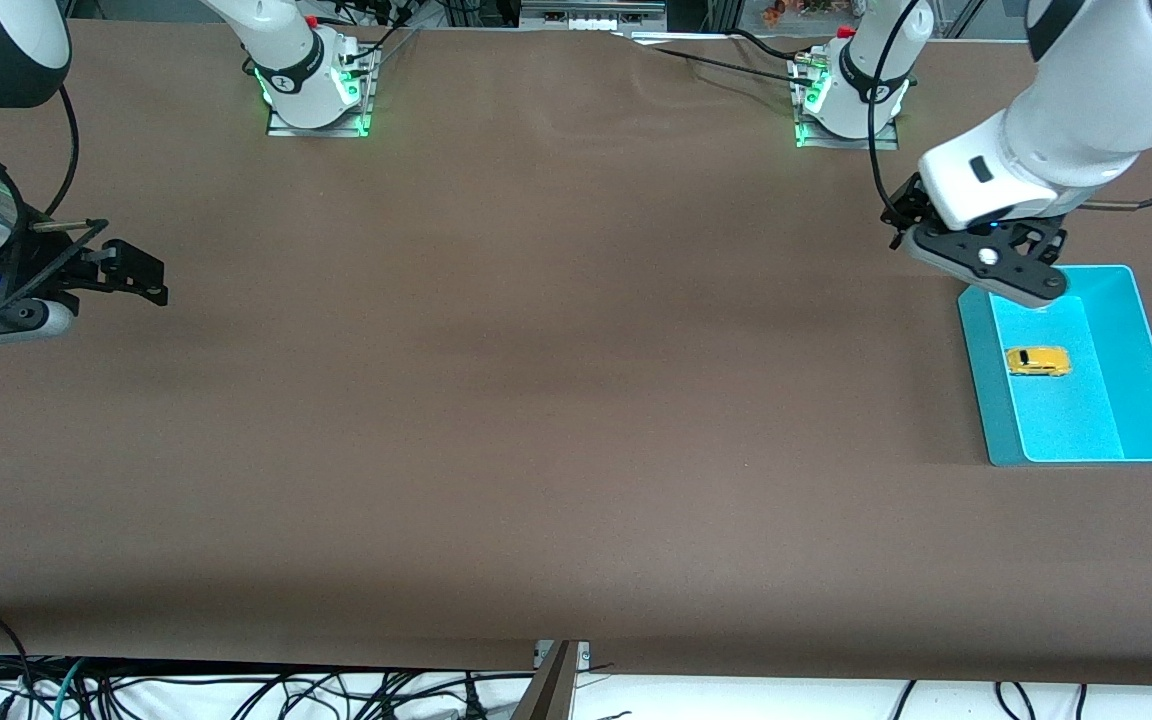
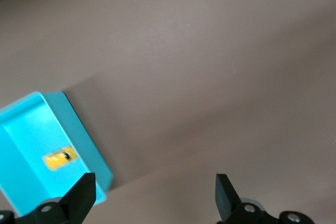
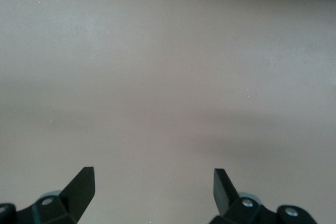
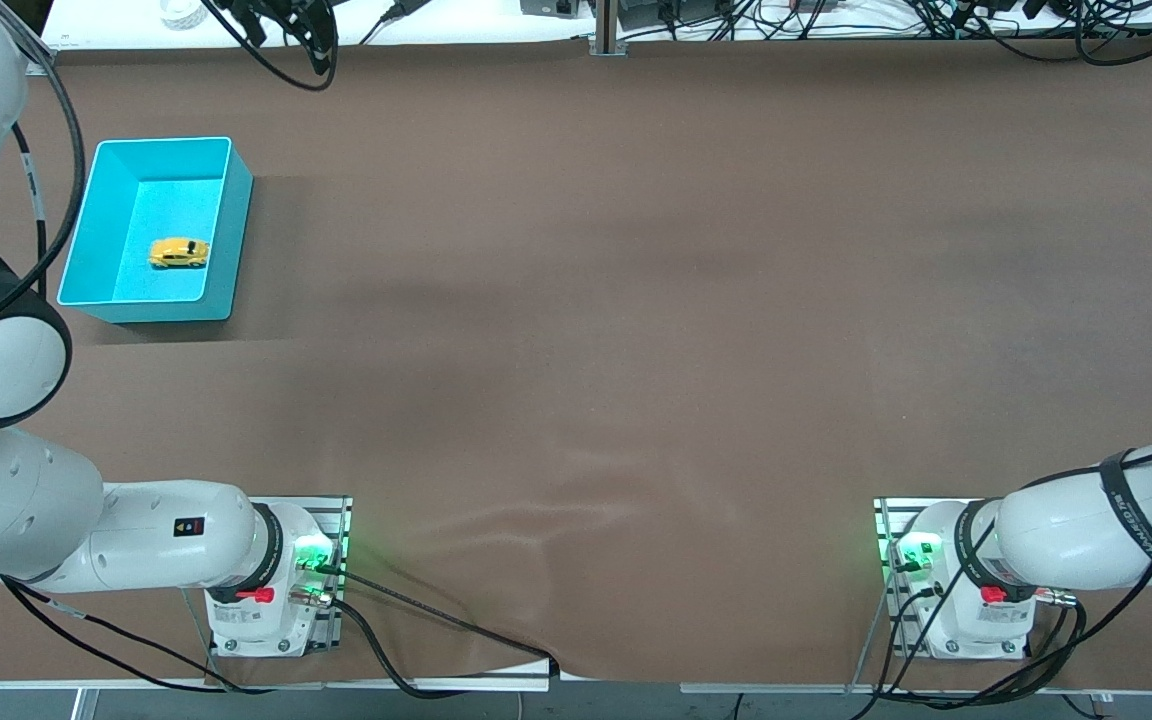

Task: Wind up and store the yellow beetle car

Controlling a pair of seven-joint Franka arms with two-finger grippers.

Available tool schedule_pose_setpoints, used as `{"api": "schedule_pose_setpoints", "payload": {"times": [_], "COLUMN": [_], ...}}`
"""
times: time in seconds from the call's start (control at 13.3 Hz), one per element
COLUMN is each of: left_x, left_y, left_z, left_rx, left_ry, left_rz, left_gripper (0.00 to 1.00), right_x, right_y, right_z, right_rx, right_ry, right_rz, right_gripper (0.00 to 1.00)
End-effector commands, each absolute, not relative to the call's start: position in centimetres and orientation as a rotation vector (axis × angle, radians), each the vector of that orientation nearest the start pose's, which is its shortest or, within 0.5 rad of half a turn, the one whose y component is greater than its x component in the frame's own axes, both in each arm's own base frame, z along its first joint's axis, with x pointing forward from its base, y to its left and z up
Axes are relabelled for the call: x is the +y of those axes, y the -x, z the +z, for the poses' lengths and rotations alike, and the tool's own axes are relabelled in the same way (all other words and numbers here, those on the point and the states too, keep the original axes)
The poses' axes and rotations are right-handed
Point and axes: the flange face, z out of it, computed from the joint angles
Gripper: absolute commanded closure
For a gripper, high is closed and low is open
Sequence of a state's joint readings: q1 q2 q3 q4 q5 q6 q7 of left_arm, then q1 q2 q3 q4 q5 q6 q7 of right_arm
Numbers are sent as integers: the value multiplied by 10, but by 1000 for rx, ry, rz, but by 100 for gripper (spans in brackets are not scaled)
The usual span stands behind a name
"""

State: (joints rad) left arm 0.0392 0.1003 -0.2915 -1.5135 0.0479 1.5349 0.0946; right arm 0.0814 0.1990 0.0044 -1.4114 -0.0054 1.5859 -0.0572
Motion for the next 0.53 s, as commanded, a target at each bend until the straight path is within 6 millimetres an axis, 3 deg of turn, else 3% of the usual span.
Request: {"api": "schedule_pose_setpoints", "payload": {"times": [0.0,0.15,0.45], "left_x": [-76,-64,-45], "left_y": [-544,-535,-536], "left_z": [581,576,576], "left_rx": [232,185,132], "left_ry": [3182,3180,3179], "left_rz": [-5,-26,-13], "left_gripper": [0,0,0], "right_x": [53,54,55], "right_y": [-614,-614,-614], "right_z": [589,589,589], "right_rx": [-224,-229,-226], "right_ry": [3135,3136,3136], "right_rz": [26,26,26], "right_gripper": [0,0,0]}}
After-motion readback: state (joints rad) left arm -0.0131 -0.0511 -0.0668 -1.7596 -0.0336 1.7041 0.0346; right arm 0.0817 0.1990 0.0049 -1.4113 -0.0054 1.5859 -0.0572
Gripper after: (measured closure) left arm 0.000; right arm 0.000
